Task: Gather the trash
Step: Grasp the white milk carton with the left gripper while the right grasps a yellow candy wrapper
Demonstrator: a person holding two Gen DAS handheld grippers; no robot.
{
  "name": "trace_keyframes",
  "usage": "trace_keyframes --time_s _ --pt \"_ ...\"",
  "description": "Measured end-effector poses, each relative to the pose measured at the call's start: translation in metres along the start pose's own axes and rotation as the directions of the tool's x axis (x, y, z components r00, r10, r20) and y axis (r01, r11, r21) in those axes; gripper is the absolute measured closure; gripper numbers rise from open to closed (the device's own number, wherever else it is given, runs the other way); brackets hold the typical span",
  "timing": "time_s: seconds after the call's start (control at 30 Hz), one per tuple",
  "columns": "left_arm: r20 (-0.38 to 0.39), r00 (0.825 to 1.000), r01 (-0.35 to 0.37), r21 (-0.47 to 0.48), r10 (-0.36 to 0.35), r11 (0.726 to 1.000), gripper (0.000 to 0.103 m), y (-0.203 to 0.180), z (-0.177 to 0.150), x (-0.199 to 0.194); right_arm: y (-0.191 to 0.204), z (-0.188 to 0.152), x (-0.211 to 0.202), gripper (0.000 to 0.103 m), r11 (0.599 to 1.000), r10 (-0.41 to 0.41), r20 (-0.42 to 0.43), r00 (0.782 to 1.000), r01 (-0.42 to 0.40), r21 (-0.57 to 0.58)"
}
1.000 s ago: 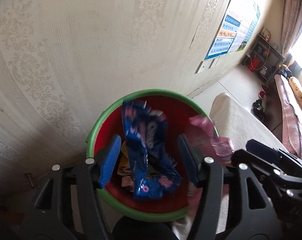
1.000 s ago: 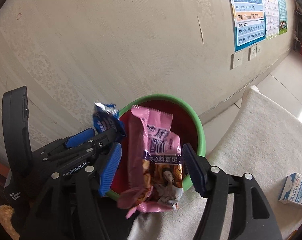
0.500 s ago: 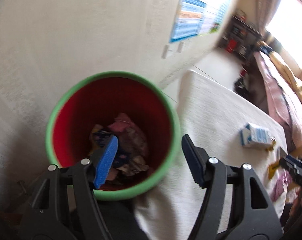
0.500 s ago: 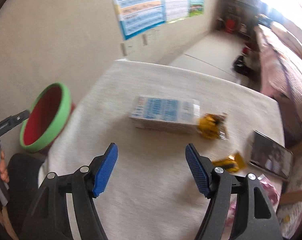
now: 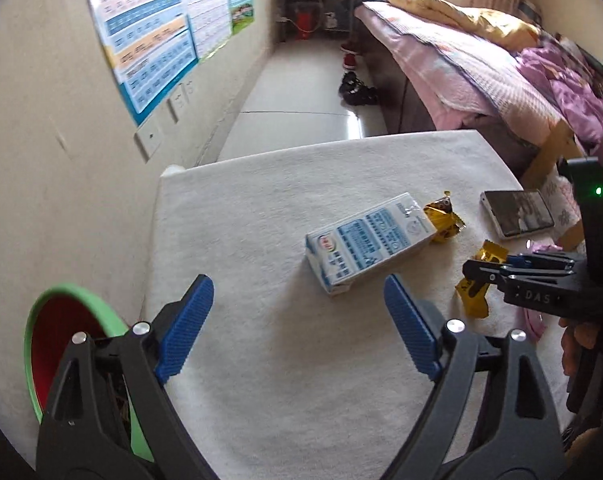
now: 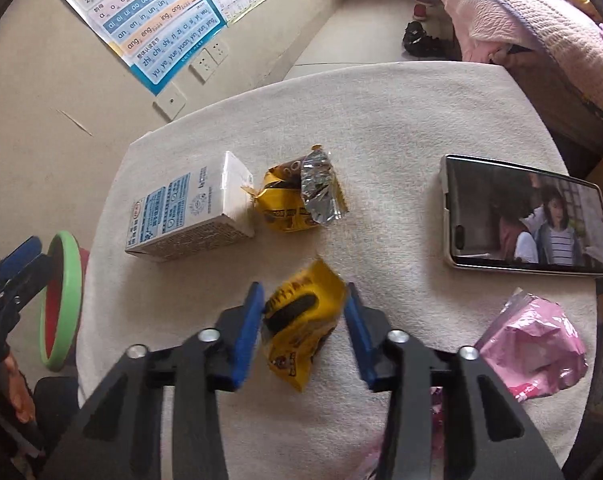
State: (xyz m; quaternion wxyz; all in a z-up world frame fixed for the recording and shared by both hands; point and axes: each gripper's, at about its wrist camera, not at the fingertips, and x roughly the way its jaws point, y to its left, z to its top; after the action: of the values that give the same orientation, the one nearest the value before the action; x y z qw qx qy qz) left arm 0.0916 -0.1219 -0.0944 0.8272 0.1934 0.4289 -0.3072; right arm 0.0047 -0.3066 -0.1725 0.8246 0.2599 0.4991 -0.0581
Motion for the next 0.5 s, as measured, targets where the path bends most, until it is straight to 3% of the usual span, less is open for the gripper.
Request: trace_keyframes --time_s 0.1,0.23,0.37,0.5 --pt "-0.048 0.999 0.011 0.134 -0.004 0.991 0.018 -0.025 0.013 0.021 -0.001 0.008 -0.015 0.072 0.998 0.059 0.038 0.998 -0.06 0.017" --pt "-0.127 0.992 0.017 0.303 0.023 0.953 0.017 -0.051 0.02 0.05 0.002 0.013 -0.036 0.072 0.994 0.106 0.093 0.99 -0.11 0.028" --pt "-0.202 0.979 0.067 0.348 0.005 0.935 0.017 -0.066 0.025 0.073 0.0 0.016 -0.043 0.072 0.99 0.126 0.111 0.986 -0.131 0.043" --pt "-0.255 0.966 0.067 0.433 0.051 0.899 0.017 -0.082 0.024 0.094 -0.005 0.019 -0.046 0.071 0.988 0.136 0.115 0.984 -0.143 0.058"
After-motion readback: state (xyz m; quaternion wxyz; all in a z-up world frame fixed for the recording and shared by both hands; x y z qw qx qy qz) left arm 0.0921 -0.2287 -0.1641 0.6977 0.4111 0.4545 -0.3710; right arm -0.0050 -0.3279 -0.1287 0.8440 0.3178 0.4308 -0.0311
